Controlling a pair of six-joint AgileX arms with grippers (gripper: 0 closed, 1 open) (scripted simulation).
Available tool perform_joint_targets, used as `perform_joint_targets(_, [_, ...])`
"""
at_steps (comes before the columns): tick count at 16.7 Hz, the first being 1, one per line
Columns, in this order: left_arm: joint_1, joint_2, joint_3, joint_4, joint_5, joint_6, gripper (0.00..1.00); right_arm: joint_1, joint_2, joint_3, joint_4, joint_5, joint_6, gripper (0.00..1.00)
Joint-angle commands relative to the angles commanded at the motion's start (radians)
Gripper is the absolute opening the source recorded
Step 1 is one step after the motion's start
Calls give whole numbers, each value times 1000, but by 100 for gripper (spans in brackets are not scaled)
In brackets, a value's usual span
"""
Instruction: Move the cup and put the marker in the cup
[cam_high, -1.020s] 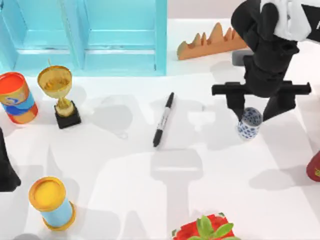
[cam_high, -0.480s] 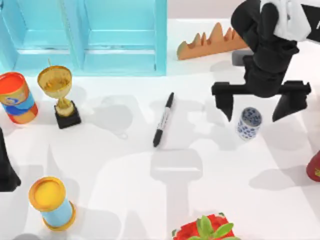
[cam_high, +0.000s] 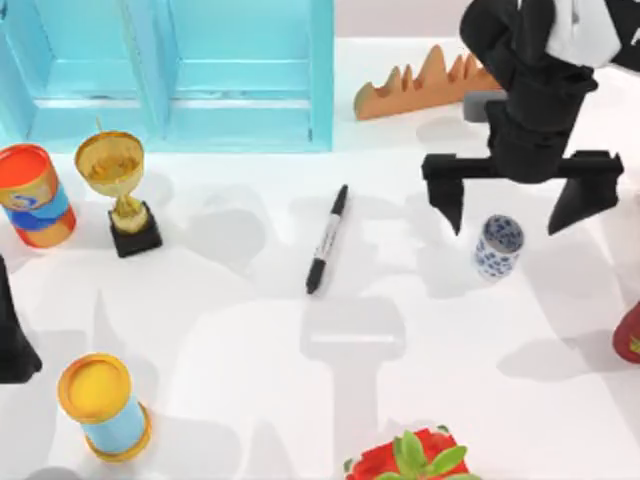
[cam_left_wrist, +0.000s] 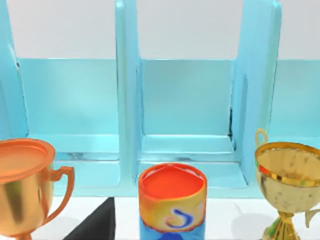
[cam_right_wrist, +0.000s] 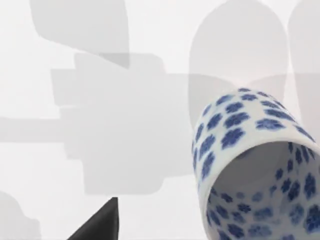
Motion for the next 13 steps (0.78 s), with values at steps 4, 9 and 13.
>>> perform_joint_targets(4, [0, 0, 0, 0, 0, 0, 100, 1, 37, 238, -209, -1, 0, 100])
perform_joint_targets(9, [0, 0, 0, 0, 0, 0, 100, -3, 71, 586, -502, -1, -3, 100])
perform_joint_targets(13, [0, 0, 0, 0, 0, 0, 100, -6, 74, 688, -600, 1, -6, 100])
